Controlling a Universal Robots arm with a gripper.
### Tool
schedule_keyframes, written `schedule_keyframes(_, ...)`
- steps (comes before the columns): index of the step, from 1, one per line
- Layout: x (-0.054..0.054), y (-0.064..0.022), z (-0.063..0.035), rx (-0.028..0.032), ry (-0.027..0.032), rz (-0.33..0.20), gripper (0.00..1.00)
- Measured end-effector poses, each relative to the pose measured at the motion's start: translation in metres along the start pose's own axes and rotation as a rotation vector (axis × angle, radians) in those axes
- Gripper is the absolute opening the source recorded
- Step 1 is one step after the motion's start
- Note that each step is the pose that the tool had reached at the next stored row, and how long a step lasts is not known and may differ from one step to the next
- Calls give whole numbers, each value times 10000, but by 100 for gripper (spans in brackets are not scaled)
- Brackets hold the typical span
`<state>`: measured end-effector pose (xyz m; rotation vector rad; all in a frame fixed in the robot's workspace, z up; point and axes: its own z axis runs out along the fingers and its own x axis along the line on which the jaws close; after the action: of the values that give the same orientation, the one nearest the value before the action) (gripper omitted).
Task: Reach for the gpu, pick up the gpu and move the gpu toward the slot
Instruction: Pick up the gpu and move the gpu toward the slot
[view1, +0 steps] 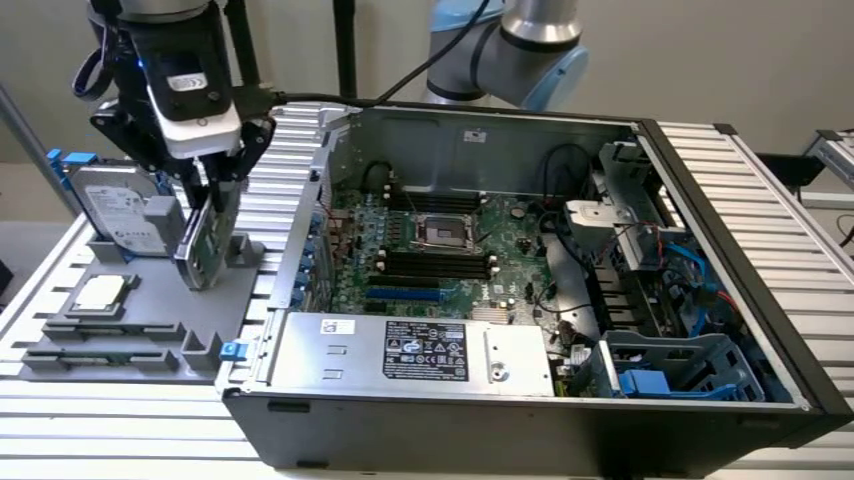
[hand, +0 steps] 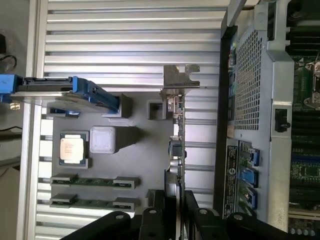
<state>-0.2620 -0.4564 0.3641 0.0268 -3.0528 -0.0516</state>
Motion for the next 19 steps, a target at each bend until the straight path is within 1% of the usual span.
schedule_keyframes(7, -175, 8, -335, -1, 25, 1, 27)
schedule_keyframes(13, -391, 17, -620, -1, 48, 1, 27)
schedule_keyframes(16, -491, 28, -701, -6, 47, 0, 27)
schedule_keyframes(19, -566, 40, -731, -45, 48, -2, 27)
